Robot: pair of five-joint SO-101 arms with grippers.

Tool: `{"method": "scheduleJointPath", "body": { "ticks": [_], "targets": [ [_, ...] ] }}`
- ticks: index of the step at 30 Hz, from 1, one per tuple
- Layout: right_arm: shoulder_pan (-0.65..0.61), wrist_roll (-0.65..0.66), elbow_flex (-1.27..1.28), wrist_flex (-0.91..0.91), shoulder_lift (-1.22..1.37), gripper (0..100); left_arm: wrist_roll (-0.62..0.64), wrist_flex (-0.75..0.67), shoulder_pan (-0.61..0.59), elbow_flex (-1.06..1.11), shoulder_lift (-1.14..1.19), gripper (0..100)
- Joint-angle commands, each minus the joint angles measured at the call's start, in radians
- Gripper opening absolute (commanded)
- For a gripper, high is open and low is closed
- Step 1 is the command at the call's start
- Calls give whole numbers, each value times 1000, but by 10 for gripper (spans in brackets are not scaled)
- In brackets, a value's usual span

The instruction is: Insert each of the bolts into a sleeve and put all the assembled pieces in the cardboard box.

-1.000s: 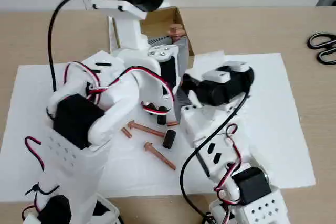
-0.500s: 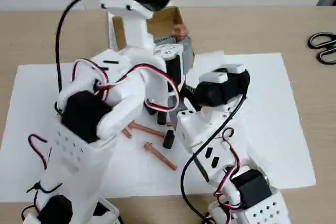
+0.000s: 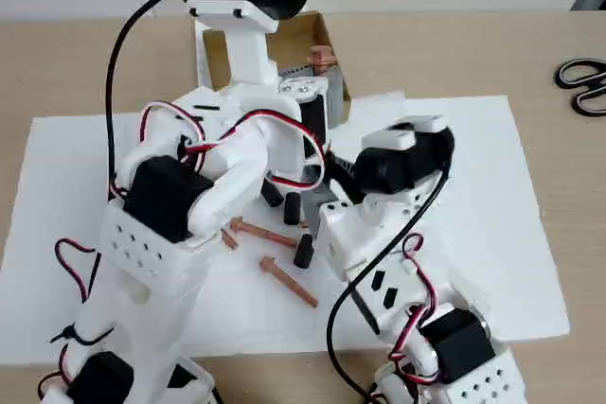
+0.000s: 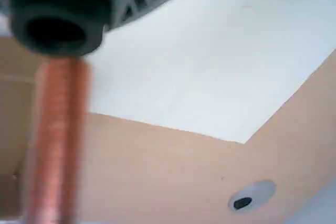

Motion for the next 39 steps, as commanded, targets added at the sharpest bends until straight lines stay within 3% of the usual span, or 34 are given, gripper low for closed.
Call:
{"method": "scheduleJointPath", "body": {
  "ticks": [1, 19, 28, 34, 36, 39],
  "targets": [
    [-7, -9, -75, 2, -15, 2, 6, -31, 0, -2, -28, 6],
    [2, -8, -84, 1, -15, 2, 12, 28, 5, 65, -29, 6],
    [65, 29, -110, 1, -15, 2, 43, 212, 2, 59, -31, 8],
    [77, 32, -153, 5, -4, 2, 66, 199, 3, 79, -137, 11],
    [77, 31, -153, 10, -4, 2, 64, 203, 5, 105, -149, 65],
    [77, 31, -153, 10, -4, 2, 80, 201, 5, 148, -152, 263]
  ]
}}
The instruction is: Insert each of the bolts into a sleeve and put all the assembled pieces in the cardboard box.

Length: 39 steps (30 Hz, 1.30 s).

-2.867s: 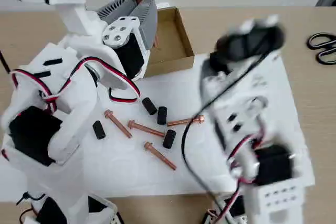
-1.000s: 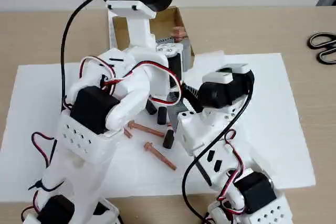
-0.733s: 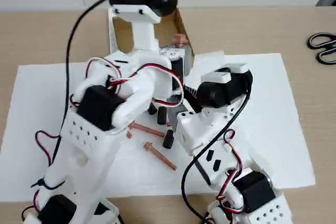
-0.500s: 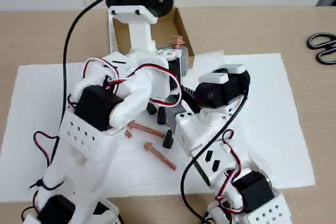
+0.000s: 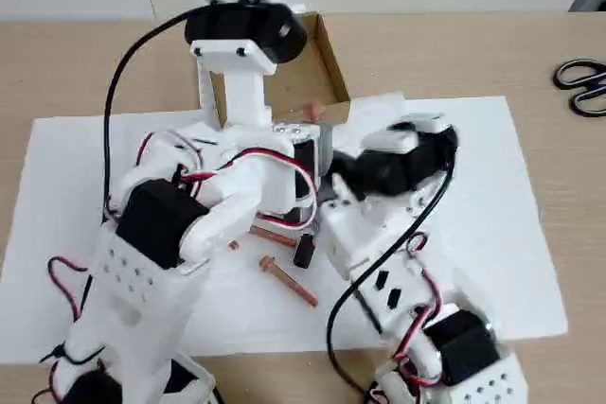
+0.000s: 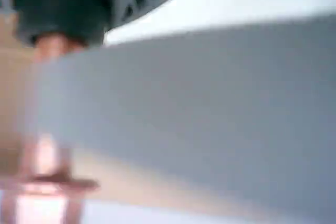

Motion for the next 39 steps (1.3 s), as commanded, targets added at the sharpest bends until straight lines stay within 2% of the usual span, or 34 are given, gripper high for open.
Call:
{"method": "scheduleJointPath", "body": {
  "ticks": [1, 4, 9, 14, 17, 19, 20, 23, 25, 27, 32, 39],
  "targets": [
    [27, 5, -89, -1, -7, 2, 32, -3, 2, 16, -35, 327],
    [27, 5, -91, 10, -7, 2, 64, -40, -3, 13, -37, 450],
    [38, 5, -117, 10, -2, 2, 11, -193, -15, -12, -40, 476],
    [133, 9, -169, -48, 148, 2, -60, -377, -239, -182, -94, 474],
    [186, 14, -275, -117, 302, 2, -75, -376, -379, -252, -95, 468],
    [193, 34, -374, -157, 449, 2, -75, -285, -470, -255, -95, 393],
    [194, 43, -434, -168, 539, 2, -75, -224, -499, -252, -92, 318],
    [194, 74, -669, -171, 823, 2, -81, -55, -549, -177, -68, 4],
    [188, 123, -858, -160, 1020, 2, -81, 41, -574, -113, -43, 42],
    [186, 170, -1069, -111, 1211, 2, -81, 103, -588, -27, -17, 0],
    [182, 239, -1605, 111, 1655, 2, -84, 137, -608, 251, -3, 6],
    [180, 295, -2165, 311, 2120, 2, -203, -140, -689, 651, -161, 6]
  ]
}}
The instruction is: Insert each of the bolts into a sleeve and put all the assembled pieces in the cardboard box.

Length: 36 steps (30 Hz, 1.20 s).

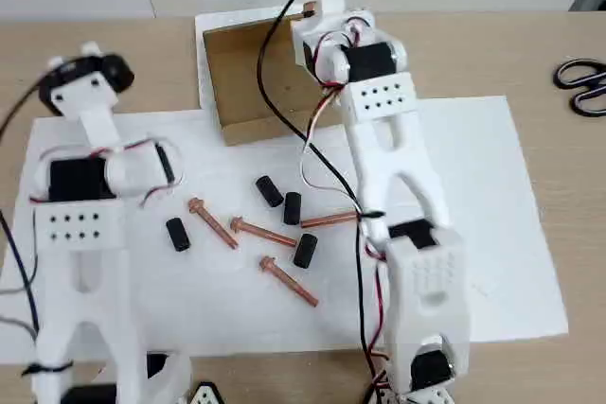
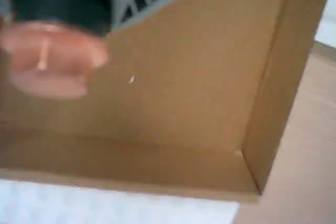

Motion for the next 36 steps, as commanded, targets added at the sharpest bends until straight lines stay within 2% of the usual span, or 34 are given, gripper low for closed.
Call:
{"method": "scheduleJointPath", "body": {
  "ticks": [1, 5, 9, 15, 18, 23, 27, 31, 36],
  "targets": [
    [-4, 23, -336, 74, 173, 2, -44, -143, -20, 179, -146, 6],
    [-4, 23, -463, 99, 323, 2, -72, -183, 3, 348, -331, 6],
    [-1, 23, -476, 76, 410, 2, -74, -175, 61, 470, -500, 6],
    [1, 21, -473, 1, 486, 3, -92, -178, 72, 499, -675, 6],
    [1, 23, -473, -12, 516, 17, -92, -173, 80, 504, -678, 6],
    [1, 18, -477, 10, 536, 180, -92, -176, 80, 495, -628, 6],
    [1, 17, -479, 21, 530, 198, -89, -184, 77, 495, -614, 6],
    [-5, 17, -574, 151, 495, 200, -89, -198, 75, 492, -611, 6],
    [-18, -6, -663, 487, 380, 201, -89, -196, 74, 452, -609, 6]
  ]
}}
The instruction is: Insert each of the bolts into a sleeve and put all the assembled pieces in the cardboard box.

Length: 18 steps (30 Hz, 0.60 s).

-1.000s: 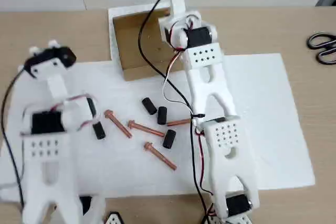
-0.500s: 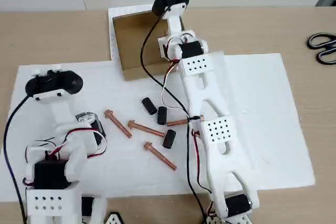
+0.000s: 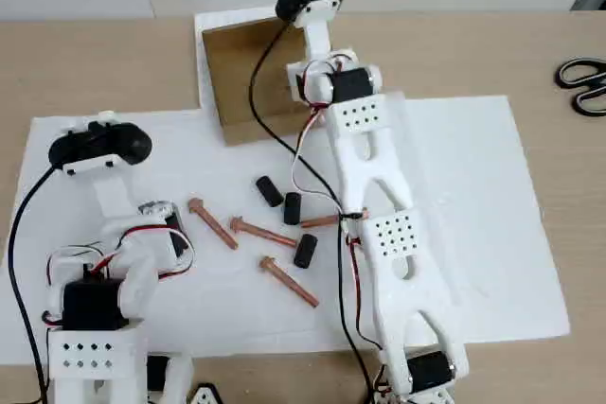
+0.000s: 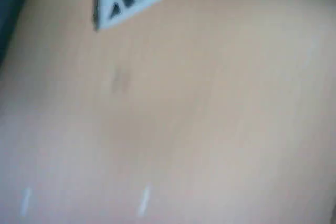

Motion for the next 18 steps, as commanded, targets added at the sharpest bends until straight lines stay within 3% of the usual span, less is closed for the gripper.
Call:
{"method": "scheduleJointPath", "body": {
  "ticks": [1, 3, 9, 18],
  "targets": [
    [-13, -34, -66, 260, -200, 201, -2, -21, 0, -64, 3, 6],
    [-16, -49, -61, 372, -328, 200, -2, -26, 0, -79, 3, 6],
    [-8, -55, 86, 394, -687, 199, -2, -23, 0, -96, 3, 7],
    [-36, -58, 1212, 358, -1432, 199, -5, 95, 0, -153, 3, 7]
  ]
}}
